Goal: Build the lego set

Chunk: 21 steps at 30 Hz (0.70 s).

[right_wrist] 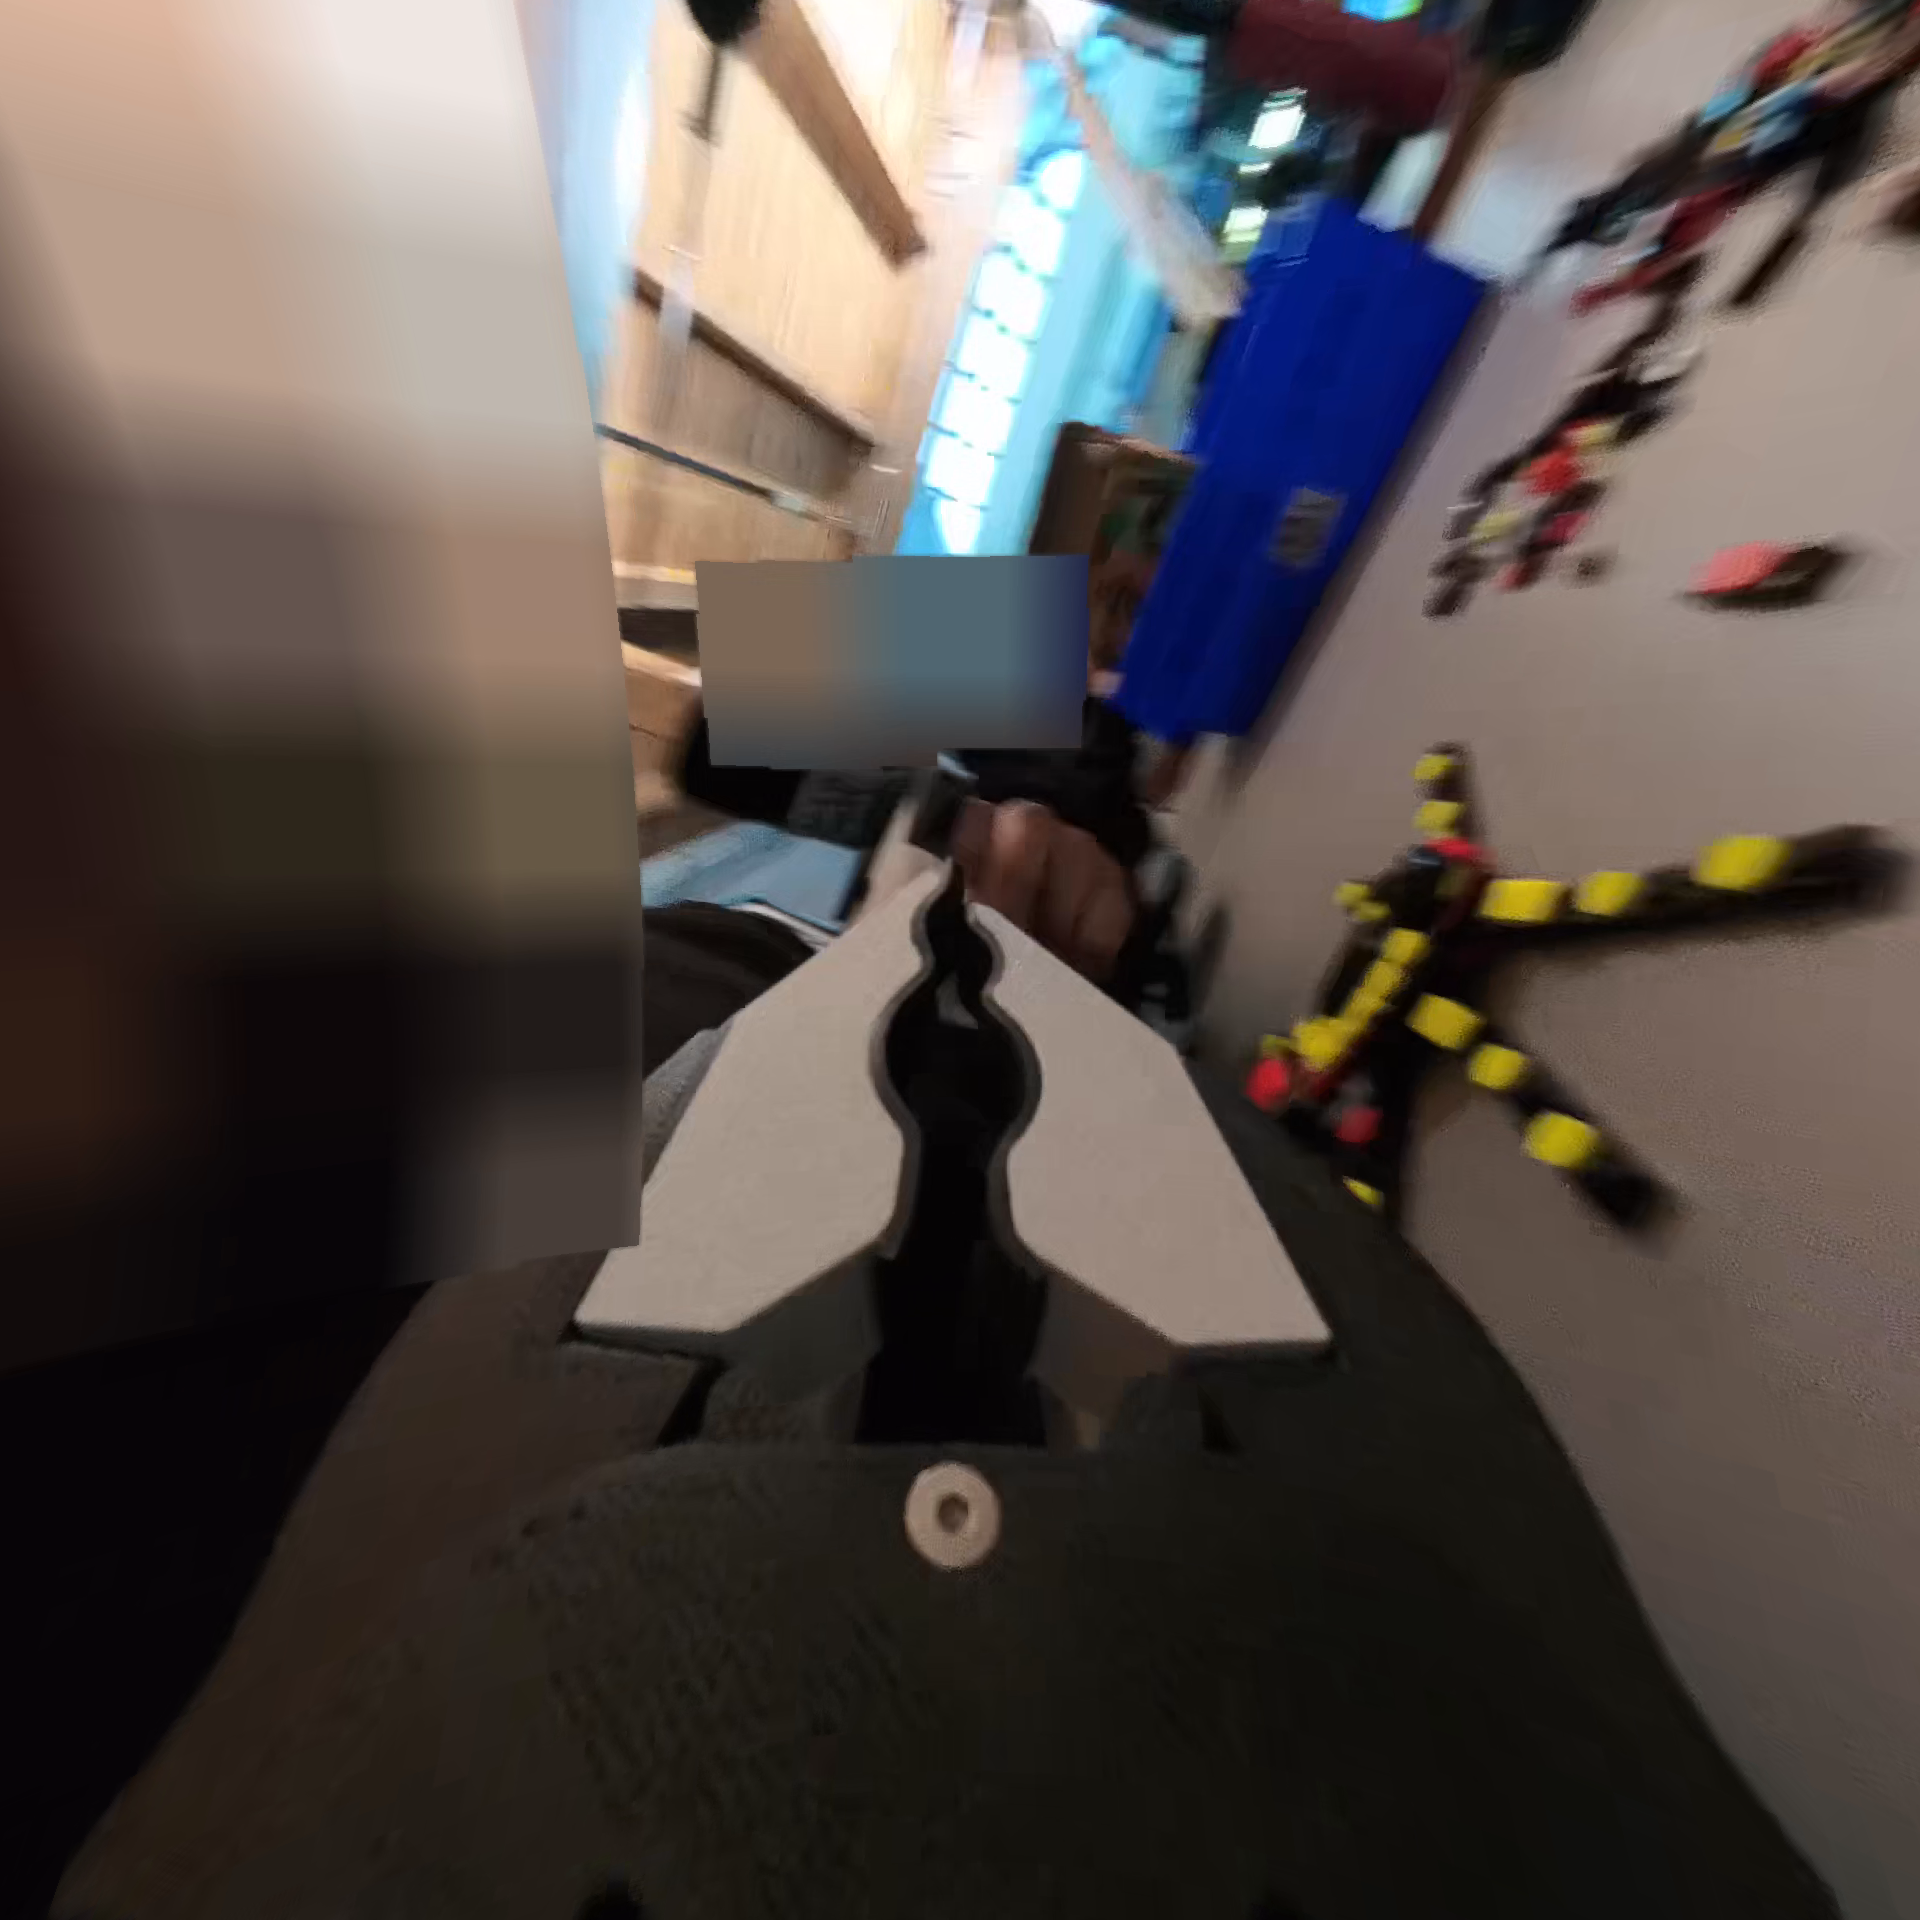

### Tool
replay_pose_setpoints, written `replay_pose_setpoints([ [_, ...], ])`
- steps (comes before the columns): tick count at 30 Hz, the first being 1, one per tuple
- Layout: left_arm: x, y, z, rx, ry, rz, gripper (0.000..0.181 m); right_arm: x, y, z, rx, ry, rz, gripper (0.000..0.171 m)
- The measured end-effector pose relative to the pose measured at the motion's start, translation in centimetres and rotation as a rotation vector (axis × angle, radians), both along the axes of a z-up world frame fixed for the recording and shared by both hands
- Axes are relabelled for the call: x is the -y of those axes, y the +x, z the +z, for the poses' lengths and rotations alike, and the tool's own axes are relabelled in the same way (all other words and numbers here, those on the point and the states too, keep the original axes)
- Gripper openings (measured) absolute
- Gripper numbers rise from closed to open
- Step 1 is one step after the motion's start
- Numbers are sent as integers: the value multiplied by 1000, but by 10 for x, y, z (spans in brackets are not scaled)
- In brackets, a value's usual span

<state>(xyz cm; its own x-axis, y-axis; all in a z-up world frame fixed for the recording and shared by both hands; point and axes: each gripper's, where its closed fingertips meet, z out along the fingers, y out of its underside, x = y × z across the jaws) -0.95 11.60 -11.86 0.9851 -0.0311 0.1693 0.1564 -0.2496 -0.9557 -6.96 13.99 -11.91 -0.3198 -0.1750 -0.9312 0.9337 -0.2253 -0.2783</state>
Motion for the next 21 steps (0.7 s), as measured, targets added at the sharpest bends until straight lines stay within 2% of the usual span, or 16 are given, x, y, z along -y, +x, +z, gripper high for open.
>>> replay_pose_setpoints([
  [1, 2, -11, -10, -92, -52, 63, 0, 2, 1, -6, -21, 60, -7, 0],
  [2, 4, -20, -16, -93, -68, 99, 0, 6, 0, -6, -38, 70, -15, 0],
  [5, 6, -35, -11, 53, -33, 138, 0, 10, -7, -6, -67, 117, -39, 0],
  [7, 11, -43, -16, 54, -61, 166, 0, -3, -14, -6, -110, 167, -79, 0],
  [10, 14, -42, -25, 56, -95, 154, 0, -23, -23, -5, -183, 238, -130, 0],
  [15, 12, -40, -30, 99, -104, 130, 0, -21, -21, 1, -243, 237, -111, 0],
  [21, 12, -42, -31, 121, -103, 138, 0, -42, -31, 8, -331, 274, -181, 0],
])
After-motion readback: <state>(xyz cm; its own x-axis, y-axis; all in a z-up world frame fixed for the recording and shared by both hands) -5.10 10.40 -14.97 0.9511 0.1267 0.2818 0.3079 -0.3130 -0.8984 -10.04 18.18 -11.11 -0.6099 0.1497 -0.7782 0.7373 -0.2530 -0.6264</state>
